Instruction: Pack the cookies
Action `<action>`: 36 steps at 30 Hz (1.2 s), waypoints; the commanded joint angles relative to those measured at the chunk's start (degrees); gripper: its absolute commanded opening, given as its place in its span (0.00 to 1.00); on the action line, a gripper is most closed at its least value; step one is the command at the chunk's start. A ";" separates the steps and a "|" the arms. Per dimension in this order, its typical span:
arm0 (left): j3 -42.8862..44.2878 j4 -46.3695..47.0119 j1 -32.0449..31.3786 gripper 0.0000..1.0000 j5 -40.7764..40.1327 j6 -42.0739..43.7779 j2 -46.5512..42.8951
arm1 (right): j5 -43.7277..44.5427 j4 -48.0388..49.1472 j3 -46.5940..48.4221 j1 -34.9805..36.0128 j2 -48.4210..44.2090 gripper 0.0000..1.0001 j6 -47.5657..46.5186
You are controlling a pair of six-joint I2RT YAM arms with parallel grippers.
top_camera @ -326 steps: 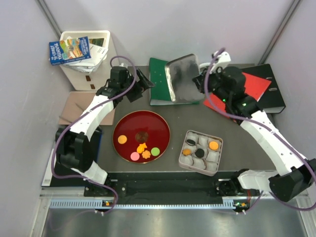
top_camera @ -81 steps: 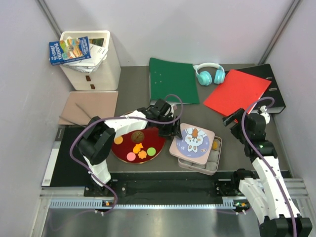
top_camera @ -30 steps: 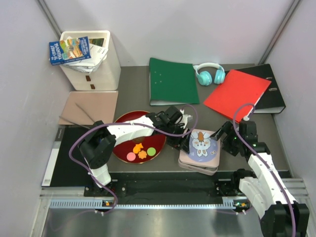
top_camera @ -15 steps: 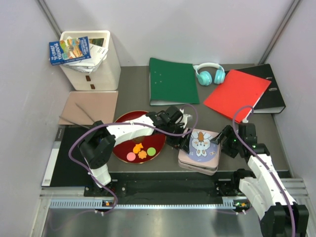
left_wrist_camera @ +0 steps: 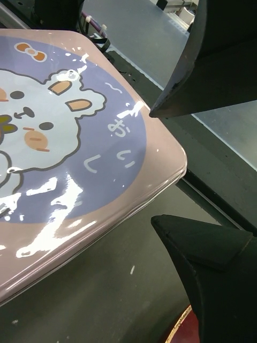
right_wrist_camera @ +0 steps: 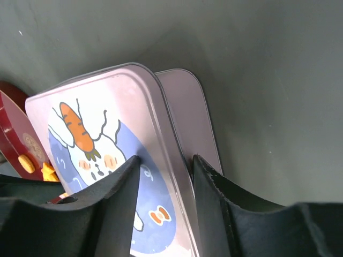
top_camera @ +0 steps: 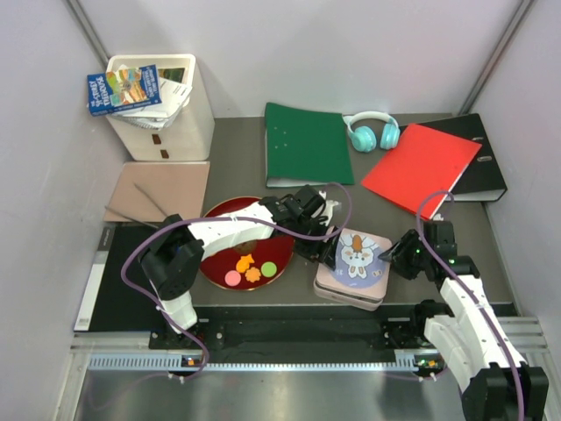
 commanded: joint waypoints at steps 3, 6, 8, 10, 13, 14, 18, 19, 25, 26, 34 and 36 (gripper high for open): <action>1.93 0.18 -0.18 0.78 -0.36 0.51 -0.18 | 0.25 -0.12 1.70 -0.13 -0.34 0.50 0.92; 1.67 0.09 0.08 0.78 -1.59 0.25 -0.70 | 0.25 -0.21 2.58 -0.05 -0.17 0.69 0.39; 1.76 0.00 0.26 0.78 -2.91 -0.10 -1.49 | 0.07 -0.21 3.54 -0.13 0.01 0.76 0.22; 2.02 -0.26 0.87 0.79 -4.05 -0.54 -1.85 | 0.07 -0.30 4.68 -0.05 0.36 0.83 0.04; 2.81 -1.22 2.02 0.80 -6.25 -1.07 -2.81 | 0.34 -1.35 6.88 -0.05 0.89 0.89 -0.49; 2.98 -1.49 2.45 0.80 -7.73 -1.16 -3.25 | 0.69 -1.70 7.58 -0.05 0.89 0.89 -0.58; 4.39 -4.65 5.35 0.81 -12.65 -2.65 -4.92 | 2.00 -3.63 13.19 -0.13 1.86 0.93 -0.93; 4.57 -5.18 5.97 0.81 -13.89 -2.91 -5.62 | 2.27 -3.72 14.26 -0.13 2.12 0.93 -0.93; 4.83 -7.55 7.29 0.75 -22.68 0.15 -13.09 | 5.96 -1.19 22.61 -0.05 7.47 0.79 -2.68; 3.79 -7.82 7.03 0.72 -22.86 1.90 -13.80 | 6.31 -0.74 23.75 -0.13 10.27 0.74 -3.12; -8.87 -4.84 3.87 0.02 -19.18 4.82 -23.97 | 4.21 0.41 34.91 -0.05 28.73 0.00 -9.97; -12.82 -3.52 2.81 0.00 -18.39 4.91 -26.53 | 3.50 -0.64 37.72 -0.05 33.03 0.00 -11.12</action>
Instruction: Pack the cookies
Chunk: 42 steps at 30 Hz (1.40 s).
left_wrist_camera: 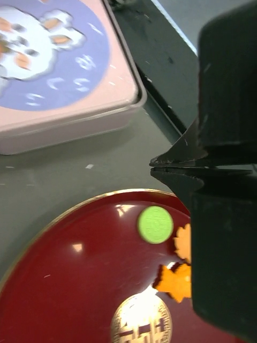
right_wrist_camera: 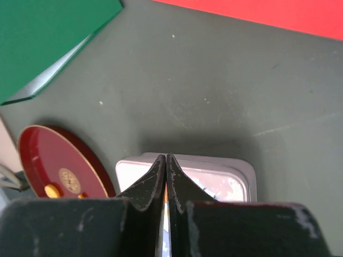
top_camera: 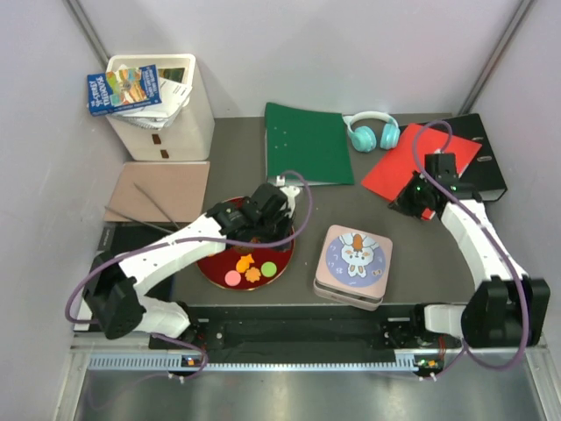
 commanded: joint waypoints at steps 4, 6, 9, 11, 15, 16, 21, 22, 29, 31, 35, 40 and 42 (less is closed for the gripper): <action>-12.29 8.25 -3.45 0.00 4.29 1.02 -10.39 | -2.56 -1.75 9.97 0.68 11.49 0.00 -6.58; -16.86 11.78 -4.85 0.00 5.35 0.57 -11.19 | -3.53 -4.19 12.60 1.73 13.96 0.00 -8.42; -20.99 17.58 -7.66 0.00 5.79 0.49 -10.75 | -2.92 -6.58 16.56 3.39 18.54 0.00 -11.15; -22.57 21.61 -10.38 0.00 5.62 0.75 -9.35 | -2.56 -8.43 18.84 3.84 21.26 0.00 -12.12; -23.12 27.51 -14.43 0.00 4.57 1.45 -6.10 | -3.79 -11.59 22.80 4.37 26.45 0.00 -15.28; -22.50 27.87 -15.57 0.00 4.22 1.37 -4.09 | -3.70 -12.46 23.42 4.63 27.24 0.00 -15.81; -22.23 34.36 -17.16 0.00 3.77 -0.92 -0.73 | -4.84 -12.74 22.72 4.90 30.05 0.00 -16.52; -22.84 35.17 -17.60 0.00 3.08 -1.53 -0.56 | -5.46 -12.91 22.46 4.98 30.50 0.01 -16.70; -23.20 37.54 -17.95 0.00 2.10 -1.10 2.17 | -6.60 -11.86 18.68 8.32 33.05 0.03 -17.22; -23.20 37.72 -18.13 0.00 2.28 -1.18 3.13 | -7.22 -11.33 18.07 9.20 33.75 0.04 -17.57; -23.02 37.63 -18.30 0.00 2.63 -1.45 4.01 | -8.01 -10.54 15.43 10.26 34.37 0.05 -17.58; -22.85 37.55 -18.39 0.00 2.72 -1.80 4.28 | -8.54 -9.40 13.06 10.70 34.19 0.05 -17.84; -22.94 37.72 -18.48 0.00 2.54 -2.32 4.37 | -8.89 -9.22 12.53 10.87 33.32 0.05 -18.02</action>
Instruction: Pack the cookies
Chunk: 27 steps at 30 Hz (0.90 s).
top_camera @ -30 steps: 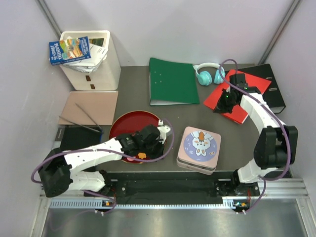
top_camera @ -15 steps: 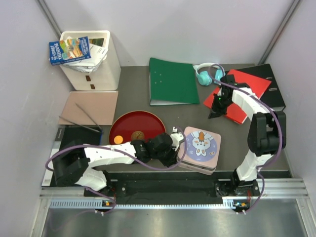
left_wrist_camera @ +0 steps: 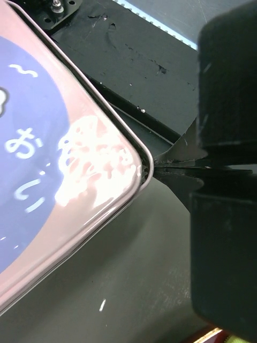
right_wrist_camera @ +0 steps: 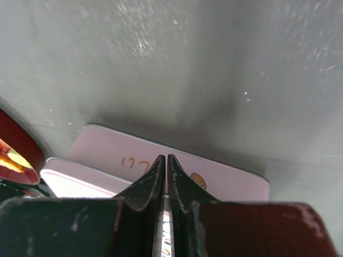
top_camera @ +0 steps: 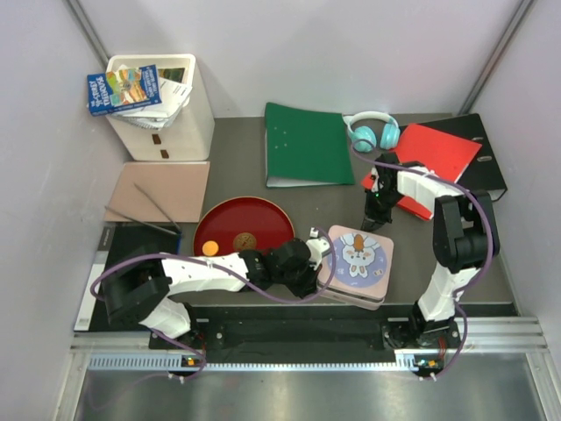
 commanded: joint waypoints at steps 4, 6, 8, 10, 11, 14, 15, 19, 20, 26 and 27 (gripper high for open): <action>0.34 4.20 -0.32 0.00 -0.74 -1.32 0.32 | -1.98 1.75 -1.82 1.02 -2.78 0.05 -1.05; 0.52 4.11 -0.32 0.00 -0.74 -1.59 0.41 | -2.34 1.66 -2.08 1.19 -3.65 0.05 -1.14; 0.69 4.02 -0.41 0.00 -0.83 -1.67 0.67 | -2.51 1.58 -2.52 1.46 -4.36 0.04 -1.40; 0.87 3.93 -0.49 0.00 -0.91 -1.85 0.76 | -2.95 1.58 -2.96 1.55 -5.06 0.04 -1.41; 0.87 3.93 -0.41 0.00 -1.00 -1.94 0.94 | -3.04 1.66 -3.05 1.63 -5.33 0.04 -1.32; 0.96 4.02 -0.41 0.00 -1.00 -2.20 1.03 | -3.57 1.84 -3.58 1.72 -6.56 0.04 -1.23; 1.04 3.93 -0.58 0.00 -1.09 -2.29 1.03 | -3.66 1.67 -3.75 1.81 -6.82 0.04 -1.23; 1.39 3.32 -0.49 0.00 -1.61 -2.29 1.20 | -3.83 1.75 -4.37 2.34 -7.70 0.04 -1.23; 1.66 2.53 -0.49 0.00 -1.70 -2.29 1.29 | -3.92 1.66 -4.54 2.34 -7.79 0.04 -1.14; 4.03 -5.81 -0.58 0.00 -6.09 -3.17 1.38 | -3.39 1.05 -3.76 2.34 -9.98 0.05 -0.70; 4.38 -8.17 -0.49 0.01 -7.14 -3.95 1.38 | -3.04 0.79 -2.88 2.42 -10.16 0.07 -0.53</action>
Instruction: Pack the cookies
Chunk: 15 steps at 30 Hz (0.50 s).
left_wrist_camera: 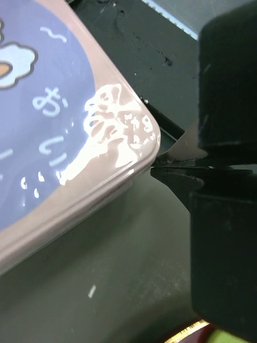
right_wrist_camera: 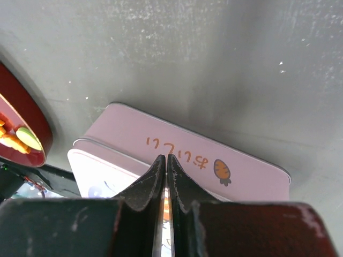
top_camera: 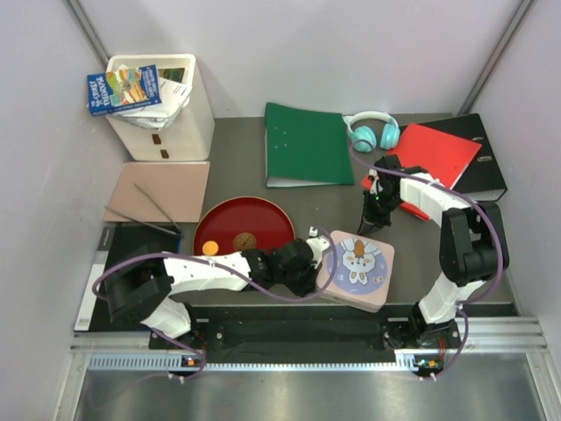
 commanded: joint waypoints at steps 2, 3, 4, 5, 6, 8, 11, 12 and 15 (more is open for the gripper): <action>2.77 -7.65 -0.16 0.04 -4.53 -2.56 0.42 | 0.24 -1.88 2.94 0.83 -4.46 0.11 0.35; 2.59 -8.88 -0.08 0.04 -4.53 -3.00 0.33 | 0.94 -1.89 4.25 0.83 -4.90 0.13 0.52; 2.24 -9.24 -0.16 0.06 -4.45 -3.27 0.07 | 1.21 -1.89 4.96 0.83 -5.16 0.15 1.22; 1.72 -9.59 -0.08 0.07 -6.36 -4.05 -0.11 | 2.25 -1.97 5.75 0.83 -5.43 0.16 1.66; 1.54 -10.03 -0.08 0.07 -6.73 -4.32 -0.37 | 3.05 -2.06 7.24 0.83 -6.04 0.21 2.28; 1.45 -11.70 -0.08 0.09 -8.57 -5.63 -1.16 | 6.11 -1.19 8.48 0.83 -7.70 0.23 4.47; 1.97 -15.30 0.01 0.13 -12.61 -7.92 -1.96 | 7.62 2.76 7.88 0.83 -14.64 0.27 7.90; 2.15 -15.92 0.01 0.14 -13.49 -8.36 -2.30 | 6.84 6.25 6.04 0.83 -18.66 0.27 8.78; 2.76 -18.99 0.19 0.17 -17.44 -9.94 -3.19 | -3.86 17.12 -2.01 0.74 -24.04 0.23 11.77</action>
